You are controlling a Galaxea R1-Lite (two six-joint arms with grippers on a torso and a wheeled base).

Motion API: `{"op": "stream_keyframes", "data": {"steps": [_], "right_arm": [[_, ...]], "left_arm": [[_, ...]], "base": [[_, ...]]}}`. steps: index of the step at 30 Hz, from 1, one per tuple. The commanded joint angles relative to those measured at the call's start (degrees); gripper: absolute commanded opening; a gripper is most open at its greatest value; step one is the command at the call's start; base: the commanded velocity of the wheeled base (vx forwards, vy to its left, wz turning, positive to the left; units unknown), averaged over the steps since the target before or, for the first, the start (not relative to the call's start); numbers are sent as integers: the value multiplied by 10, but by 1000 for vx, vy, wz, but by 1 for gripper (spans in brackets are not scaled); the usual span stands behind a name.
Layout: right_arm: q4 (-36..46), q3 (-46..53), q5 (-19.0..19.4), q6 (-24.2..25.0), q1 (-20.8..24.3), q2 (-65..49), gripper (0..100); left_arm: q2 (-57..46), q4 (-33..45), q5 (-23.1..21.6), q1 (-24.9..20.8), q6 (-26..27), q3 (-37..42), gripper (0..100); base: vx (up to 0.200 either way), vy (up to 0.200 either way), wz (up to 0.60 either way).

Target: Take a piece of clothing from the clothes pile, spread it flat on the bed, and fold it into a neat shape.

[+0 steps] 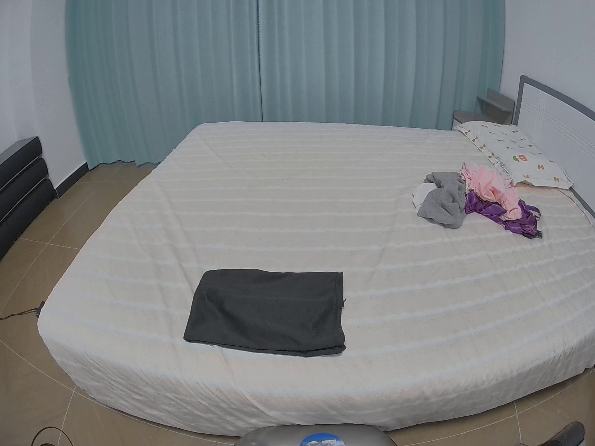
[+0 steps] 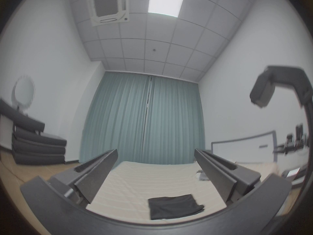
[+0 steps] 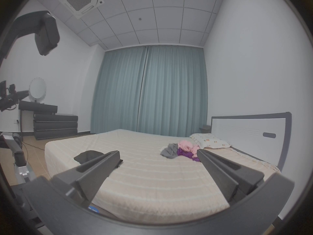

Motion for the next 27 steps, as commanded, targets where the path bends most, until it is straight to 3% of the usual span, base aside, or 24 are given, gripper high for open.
{"op": "stream_keyframes", "data": {"steps": [1, 8, 9, 14, 21, 25, 27], "right_arm": [[-56, 22, 38, 6, -8, -24, 100], [-270, 188, 44, 2, -10, -24, 100], [-350, 233, 54, -5, -8, -24, 100], [-334, 232, 79, -8, -10, -24, 100], [-180, 232, 51, -5, -8, -24, 100], [-183, 232, 48, 26, -10, -24, 100], [-183, 232, 43, 36, -8, -24, 100]], "left_arm": [[-2, -16, 18, 1, 84, 47, 100], [-3, -196, 96, 2, 157, 192, 100], [-3, -230, 106, 2, 164, 215, 100], [-3, -222, 124, 2, 160, 215, 100], [-3, -68, 120, 2, 137, 215, 100], [-3, 10, 119, 2, 135, 215, 100], [-2, 20, 92, 1, 126, 214, 100]], "base": [[0, 0, 0], [0, 0, 0], [0, 0, 0], [0, 0, 0], [0, 0, 0], [0, 0, 0], [0, 0, 0]]}}
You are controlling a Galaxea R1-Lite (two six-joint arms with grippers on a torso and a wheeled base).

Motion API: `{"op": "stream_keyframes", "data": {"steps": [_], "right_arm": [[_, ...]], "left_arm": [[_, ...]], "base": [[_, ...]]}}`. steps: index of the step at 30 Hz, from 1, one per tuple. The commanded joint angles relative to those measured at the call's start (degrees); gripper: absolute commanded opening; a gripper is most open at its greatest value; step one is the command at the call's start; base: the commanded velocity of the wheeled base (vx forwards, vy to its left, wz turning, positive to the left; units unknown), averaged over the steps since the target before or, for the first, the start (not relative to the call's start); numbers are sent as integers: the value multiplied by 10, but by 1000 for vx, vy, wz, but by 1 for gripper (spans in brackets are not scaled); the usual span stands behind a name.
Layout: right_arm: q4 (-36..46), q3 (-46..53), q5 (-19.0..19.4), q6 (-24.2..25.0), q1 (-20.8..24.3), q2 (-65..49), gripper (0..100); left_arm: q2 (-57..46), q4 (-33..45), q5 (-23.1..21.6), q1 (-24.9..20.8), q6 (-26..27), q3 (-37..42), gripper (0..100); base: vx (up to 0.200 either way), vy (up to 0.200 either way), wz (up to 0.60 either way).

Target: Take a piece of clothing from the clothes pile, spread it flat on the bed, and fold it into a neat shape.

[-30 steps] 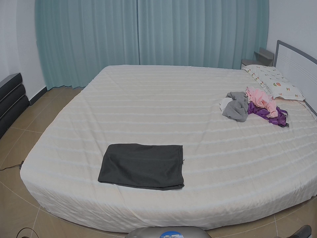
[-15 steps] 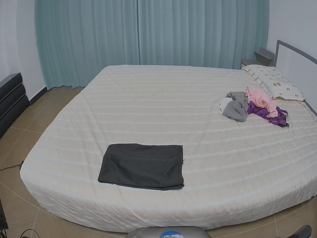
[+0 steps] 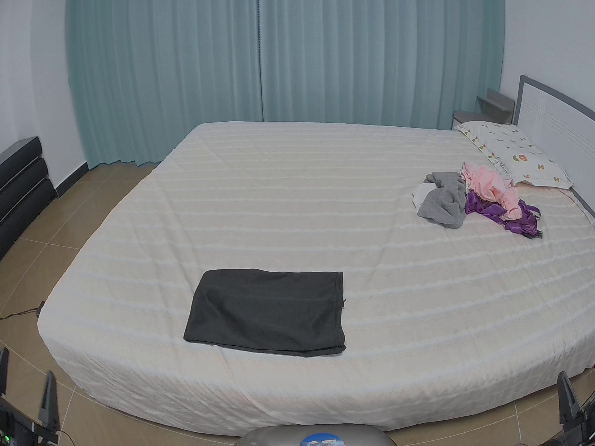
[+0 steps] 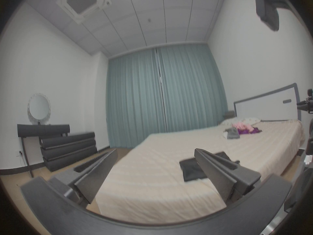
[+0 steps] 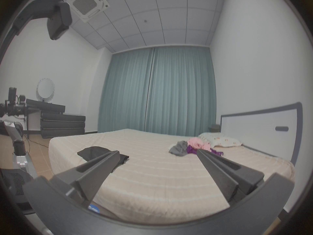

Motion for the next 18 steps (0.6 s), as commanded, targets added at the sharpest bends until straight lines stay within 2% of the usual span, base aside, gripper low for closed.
{"op": "stream_keyframes", "data": {"steps": [1, 5, 6, 10, 14, 18], "right_arm": [[26, 11, -13, 31, 0, -6, 100], [28, 11, -27, 37, 2, -6, 100], [29, 10, -35, 37, 0, -6, 100], [108, -1, -53, 37, 0, -5, 100], [71, 11, -58, 47, -1, -5, 100], [67, 13, -58, 50, 0, -5, 100]], "left_arm": [[4, 47, -31, -1, -17, 10, 100], [3, 47, -58, -1, -24, 10, 100], [3, 51, -75, -1, -44, 9, 100], [3, 48, -143, -1, -64, 10, 100], [3, 49, -153, -1, -69, 9, 100], [3, 53, -132, -1, -68, 7, 100]], "base": [[0, 0, 0], [0, 0, 0], [0, 0, 0], [0, 0, 0], [0, 0, 0], [0, 0, 0]]}}
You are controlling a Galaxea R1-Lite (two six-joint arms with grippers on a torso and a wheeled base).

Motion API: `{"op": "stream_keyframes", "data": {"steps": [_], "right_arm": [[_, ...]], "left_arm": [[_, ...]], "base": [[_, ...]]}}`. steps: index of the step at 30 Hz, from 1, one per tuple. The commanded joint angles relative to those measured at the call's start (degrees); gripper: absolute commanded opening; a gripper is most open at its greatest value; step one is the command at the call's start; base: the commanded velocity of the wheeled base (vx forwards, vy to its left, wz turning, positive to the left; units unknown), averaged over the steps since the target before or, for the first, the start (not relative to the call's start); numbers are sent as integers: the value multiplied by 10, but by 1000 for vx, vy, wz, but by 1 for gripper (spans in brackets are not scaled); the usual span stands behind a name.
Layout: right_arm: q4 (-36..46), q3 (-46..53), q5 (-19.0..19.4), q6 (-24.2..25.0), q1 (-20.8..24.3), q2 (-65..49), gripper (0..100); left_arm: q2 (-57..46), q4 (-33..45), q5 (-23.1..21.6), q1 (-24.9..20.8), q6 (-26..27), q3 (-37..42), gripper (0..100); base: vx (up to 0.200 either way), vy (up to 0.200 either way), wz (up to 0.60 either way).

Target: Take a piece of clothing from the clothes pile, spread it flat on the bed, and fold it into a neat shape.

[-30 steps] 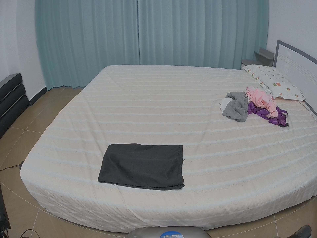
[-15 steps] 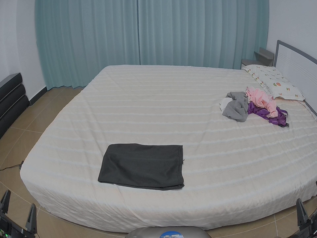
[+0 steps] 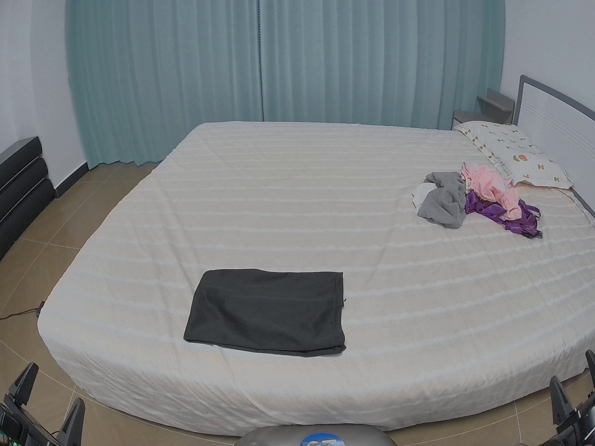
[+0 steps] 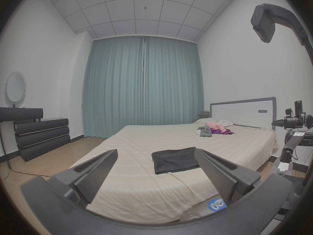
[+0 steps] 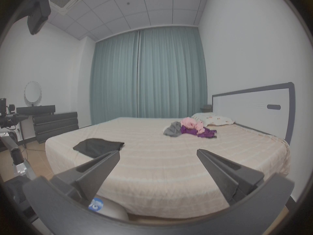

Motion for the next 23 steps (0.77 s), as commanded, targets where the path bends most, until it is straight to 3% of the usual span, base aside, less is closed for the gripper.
{"op": "stream_keyframes", "data": {"steps": [1, 2, 4, 10, 23], "right_arm": [[-17, 10, -4, 4, 1, -6, 100], [-17, 10, -4, 5, 1, -6, 100], [-17, 10, -4, 6, 1, -7, 100], [-18, 10, -4, 5, 1, -7, 100], [-18, 10, -4, 6, 2, -7, 100]], "left_arm": [[2, 6, 16, 0, -2, 5, 100], [1, 21, 54, 1, 8, 10, 100], [1, 36, 83, 0, 12, 9, 100], [1, 34, 60, -1, 14, 9, 100], [0, 35, 63, 0, 10, 9, 100]], "base": [[0, 0, 0], [0, 0, 0], [0, 0, 0], [0, 0, 0], [0, 0, 0]]}}
